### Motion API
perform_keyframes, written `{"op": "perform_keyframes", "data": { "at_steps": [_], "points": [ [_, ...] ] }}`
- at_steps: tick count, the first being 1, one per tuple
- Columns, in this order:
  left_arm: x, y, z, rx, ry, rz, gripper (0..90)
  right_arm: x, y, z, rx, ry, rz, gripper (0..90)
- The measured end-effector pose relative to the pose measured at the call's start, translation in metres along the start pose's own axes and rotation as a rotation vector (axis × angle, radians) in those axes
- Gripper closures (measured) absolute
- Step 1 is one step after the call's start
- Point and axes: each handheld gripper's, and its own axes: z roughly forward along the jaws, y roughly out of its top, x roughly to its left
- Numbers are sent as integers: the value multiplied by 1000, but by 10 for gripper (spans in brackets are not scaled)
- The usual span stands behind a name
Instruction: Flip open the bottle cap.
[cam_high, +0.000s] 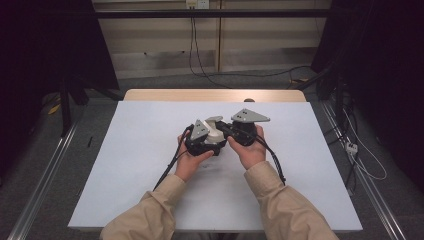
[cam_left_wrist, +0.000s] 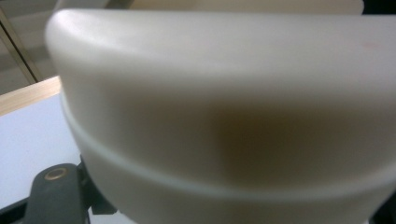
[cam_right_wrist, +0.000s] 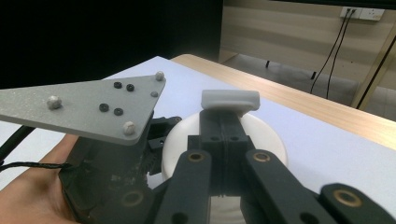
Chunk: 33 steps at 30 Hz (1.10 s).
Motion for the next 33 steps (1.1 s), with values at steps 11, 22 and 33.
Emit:
{"op": "perform_keyframes", "data": {
  "at_steps": [11, 22, 33],
  "points": [
    [1, 0, 0, 1, -2, -7, 188, -2, 6, 4, -6, 5, -5, 900],
    [0, 0, 0, 0, 0, -7, 188, -3, 15, 8, -11, 10, -19, 900],
    [2, 0, 0, 6, 0, -3, 187, -5, 22, 17, -17, 11, -36, 900]
  ]
}}
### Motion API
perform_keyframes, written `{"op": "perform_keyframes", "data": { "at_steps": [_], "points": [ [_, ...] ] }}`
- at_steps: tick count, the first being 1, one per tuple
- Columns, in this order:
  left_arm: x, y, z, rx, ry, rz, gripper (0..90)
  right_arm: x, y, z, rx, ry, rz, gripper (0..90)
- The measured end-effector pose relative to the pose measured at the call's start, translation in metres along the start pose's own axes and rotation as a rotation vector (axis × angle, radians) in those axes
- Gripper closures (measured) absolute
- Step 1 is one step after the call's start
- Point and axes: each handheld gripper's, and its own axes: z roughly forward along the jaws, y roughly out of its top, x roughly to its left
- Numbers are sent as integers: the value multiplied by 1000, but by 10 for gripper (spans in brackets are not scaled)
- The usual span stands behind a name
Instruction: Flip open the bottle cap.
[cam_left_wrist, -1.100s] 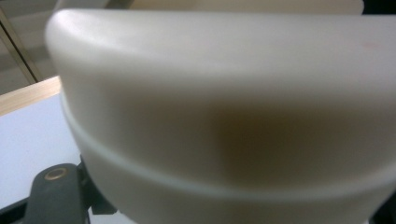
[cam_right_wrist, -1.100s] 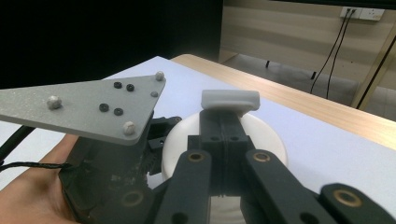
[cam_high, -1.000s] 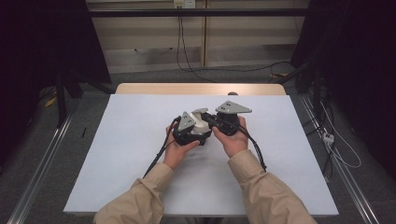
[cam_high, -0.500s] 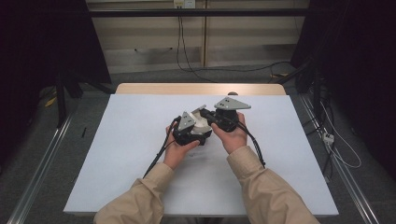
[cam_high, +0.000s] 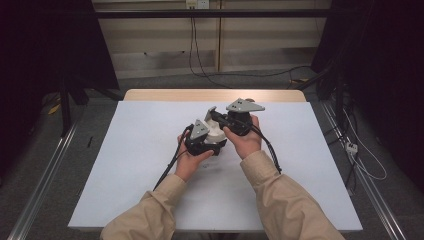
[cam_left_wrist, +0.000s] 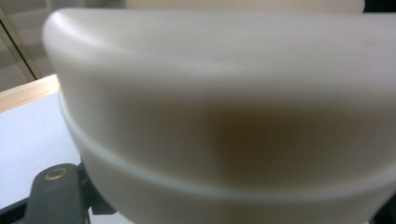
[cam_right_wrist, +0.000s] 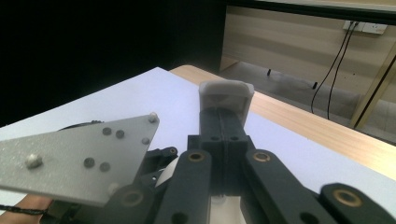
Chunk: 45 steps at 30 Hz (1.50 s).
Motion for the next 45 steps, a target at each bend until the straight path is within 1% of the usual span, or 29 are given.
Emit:
{"op": "perform_keyframes", "data": {
  "at_steps": [12, 18, 19, 45],
  "points": [
    [0, 0, 0, 0, 1, 0, 188, -1, 5, 7, 0, 2, -5, 900],
    [0, 0, 0, 1, 3, 2, 188, -1, 8, 11, 2, 3, -9, 900],
    [0, 0, 0, 2, 8, 7, 187, -2, 8, 12, 4, 3, -11, 900],
    [0, 0, 0, 1, 9, 6, 188, -5, 12, 25, 7, 16, -22, 900]
  ]
}}
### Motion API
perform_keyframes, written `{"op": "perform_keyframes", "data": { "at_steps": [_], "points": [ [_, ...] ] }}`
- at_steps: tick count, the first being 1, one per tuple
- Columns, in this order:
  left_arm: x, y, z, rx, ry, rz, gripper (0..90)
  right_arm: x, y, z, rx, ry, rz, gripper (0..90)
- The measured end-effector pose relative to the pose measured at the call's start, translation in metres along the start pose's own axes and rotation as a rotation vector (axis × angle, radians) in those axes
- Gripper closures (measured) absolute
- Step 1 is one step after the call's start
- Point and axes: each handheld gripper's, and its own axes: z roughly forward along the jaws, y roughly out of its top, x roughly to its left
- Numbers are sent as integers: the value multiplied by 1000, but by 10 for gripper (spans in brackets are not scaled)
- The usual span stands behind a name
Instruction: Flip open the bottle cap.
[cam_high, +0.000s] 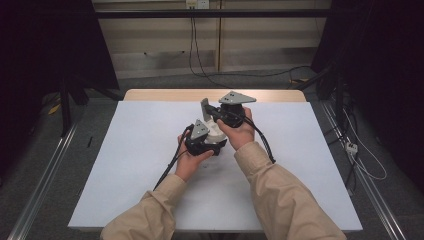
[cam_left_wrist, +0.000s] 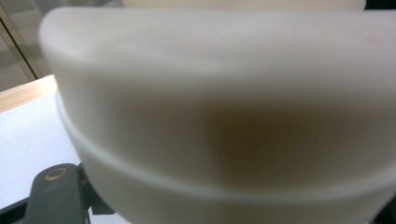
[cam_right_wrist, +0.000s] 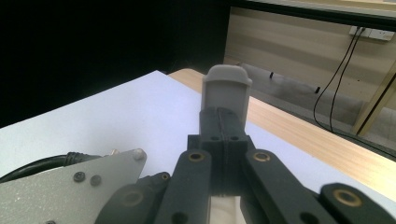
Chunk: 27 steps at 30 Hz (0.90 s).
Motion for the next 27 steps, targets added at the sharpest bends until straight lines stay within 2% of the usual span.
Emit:
{"op": "perform_keyframes", "data": {
  "at_steps": [27],
  "points": [
    [0, 0, 0, 4, 1, -5, 187, -3, -4, 12, 24, 16, -5, 900]
  ]
}}
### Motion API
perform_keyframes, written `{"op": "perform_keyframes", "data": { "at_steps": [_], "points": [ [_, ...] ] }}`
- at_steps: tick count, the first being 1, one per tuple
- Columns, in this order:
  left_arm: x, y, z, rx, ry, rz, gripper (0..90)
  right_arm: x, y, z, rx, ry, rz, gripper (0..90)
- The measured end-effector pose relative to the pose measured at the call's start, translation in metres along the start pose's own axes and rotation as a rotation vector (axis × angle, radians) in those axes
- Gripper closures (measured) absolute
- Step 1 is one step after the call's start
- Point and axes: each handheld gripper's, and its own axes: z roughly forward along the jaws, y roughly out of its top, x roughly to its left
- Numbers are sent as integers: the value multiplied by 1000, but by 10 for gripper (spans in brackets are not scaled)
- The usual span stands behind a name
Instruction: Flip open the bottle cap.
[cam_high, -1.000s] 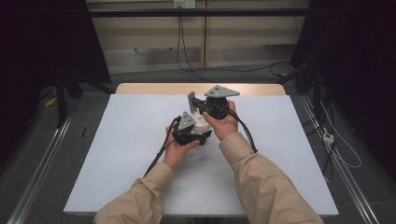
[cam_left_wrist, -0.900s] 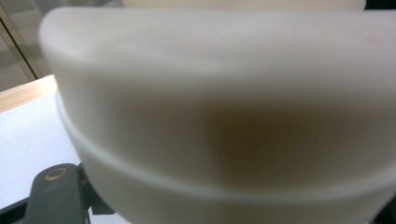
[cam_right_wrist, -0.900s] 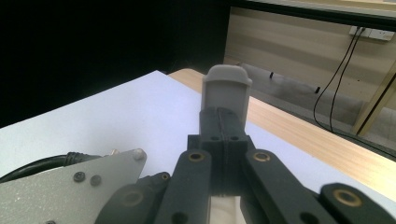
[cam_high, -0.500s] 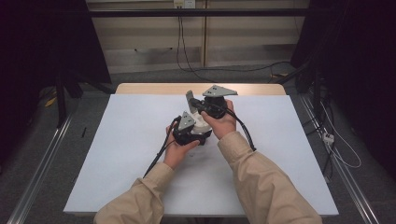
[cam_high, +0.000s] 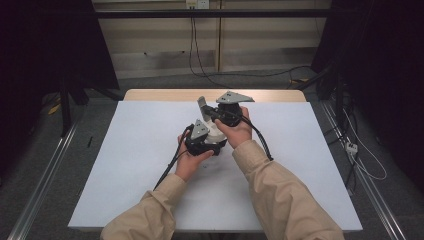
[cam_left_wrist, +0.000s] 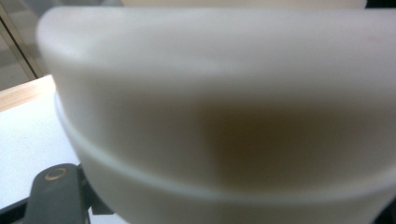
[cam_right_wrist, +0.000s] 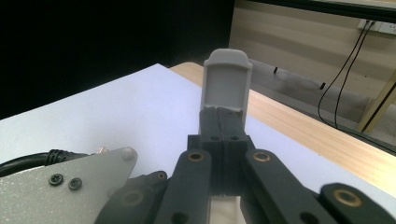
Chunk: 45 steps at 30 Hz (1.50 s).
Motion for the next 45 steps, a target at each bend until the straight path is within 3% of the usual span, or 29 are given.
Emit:
{"op": "perform_keyframes", "data": {
  "at_steps": [7, 14, 45],
  "points": [
    [-1, 0, 0, 2, 0, 8, 188, 0, -1, 1, 11, -2, -3, 900],
    [0, 0, 0, 1, -11, -14, 188, 2, 1, 5, 20, -1, -11, 900],
    [-1, 0, 1, 2, 3, 0, 187, 0, 1, 7, 29, 0, -4, 900]
  ]
}}
